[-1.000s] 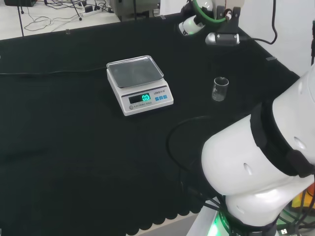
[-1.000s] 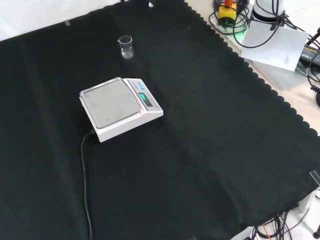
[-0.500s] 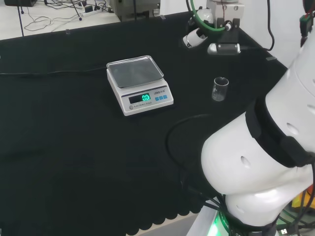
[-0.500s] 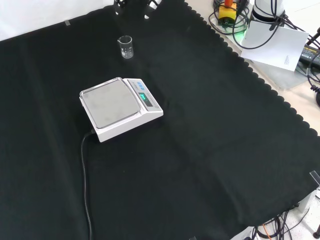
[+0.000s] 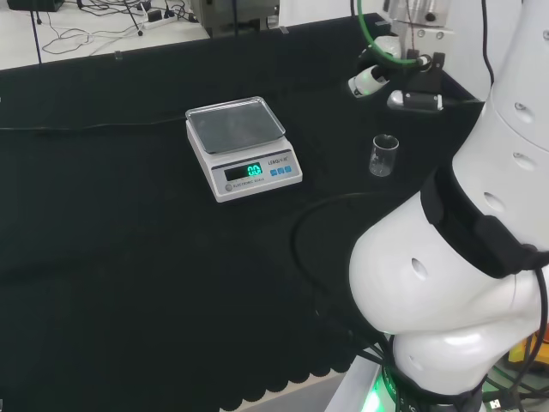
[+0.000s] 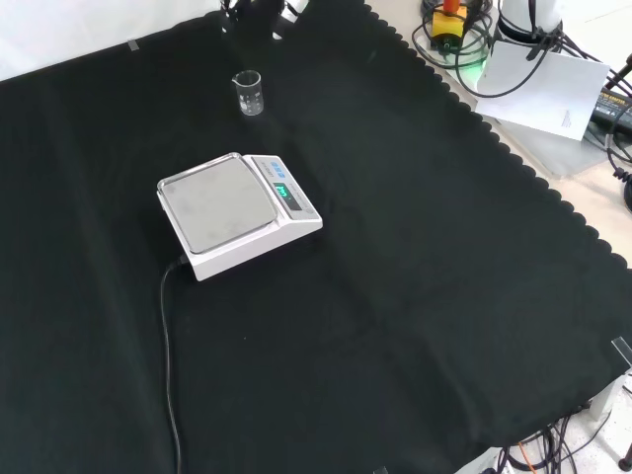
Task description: Pick up the beaker.
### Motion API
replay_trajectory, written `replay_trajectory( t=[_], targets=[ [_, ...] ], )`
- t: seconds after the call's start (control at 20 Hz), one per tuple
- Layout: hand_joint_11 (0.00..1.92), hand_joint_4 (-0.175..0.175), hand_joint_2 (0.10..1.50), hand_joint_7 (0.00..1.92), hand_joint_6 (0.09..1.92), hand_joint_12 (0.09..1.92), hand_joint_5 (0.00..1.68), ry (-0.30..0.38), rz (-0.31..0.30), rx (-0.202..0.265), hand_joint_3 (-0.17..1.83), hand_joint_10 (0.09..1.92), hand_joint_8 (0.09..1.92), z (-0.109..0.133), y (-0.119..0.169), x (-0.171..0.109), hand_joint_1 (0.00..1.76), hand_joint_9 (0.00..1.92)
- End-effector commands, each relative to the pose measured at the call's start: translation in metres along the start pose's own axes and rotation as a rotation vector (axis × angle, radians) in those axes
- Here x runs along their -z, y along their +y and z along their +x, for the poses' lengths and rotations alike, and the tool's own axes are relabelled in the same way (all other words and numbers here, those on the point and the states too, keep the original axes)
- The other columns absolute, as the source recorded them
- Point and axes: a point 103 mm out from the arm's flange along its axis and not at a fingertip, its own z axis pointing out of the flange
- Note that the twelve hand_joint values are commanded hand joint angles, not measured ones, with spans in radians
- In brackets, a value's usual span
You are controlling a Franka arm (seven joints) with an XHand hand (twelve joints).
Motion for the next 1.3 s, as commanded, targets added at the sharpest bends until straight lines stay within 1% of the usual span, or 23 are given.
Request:
replay_trajectory(
  t=[0.05,0.15,0.3,0.45,0.65,0.8,1.05,1.3],
  targets=[
    [0.0,0.009,1.06,0.28,0.18,1.32,0.47,-0.016,-0.015,-0.04,-0.13,0.8,0.64,-0.014,0.002,-0.001,0.63,0.35],
    [0.0,0.008,1.06,0.28,0.18,1.31,0.47,-0.027,0.003,-0.029,-0.14,0.8,0.64,-0.02,0.009,-0.007,0.63,0.35],
    [0.0,0.007,1.06,0.28,0.17,1.31,0.47,-0.018,0.033,-0.023,-0.14,0.8,0.64,-0.033,0.021,-0.019,0.64,0.35],
    [0.0,0.006,1.06,0.28,0.17,1.31,0.48,-0.001,0.059,-0.013,-0.14,0.8,0.64,-0.045,0.036,-0.031,0.64,0.35],
    [0.0,0.005,1.06,0.28,0.17,1.31,0.48,0.049,0.076,-0.004,-0.14,0.8,0.64,-0.059,0.051,-0.045,0.64,0.35],
    [0.0,0.005,1.06,0.27,0.17,1.31,0.48,0.067,0.08,0.011,-0.14,0.8,0.64,-0.061,0.059,-0.052,0.64,0.35],
    [0.0,0.003,1.07,0.27,0.17,1.33,0.48,0.089,0.102,0.018,-0.15,0.81,0.65,-0.063,0.069,-0.063,0.64,0.34],
    [0.0,0.002,1.07,0.27,0.17,1.34,0.48,0.117,0.124,0.034,-0.15,0.81,0.65,-0.06,0.077,-0.081,0.64,0.34]
  ],
)
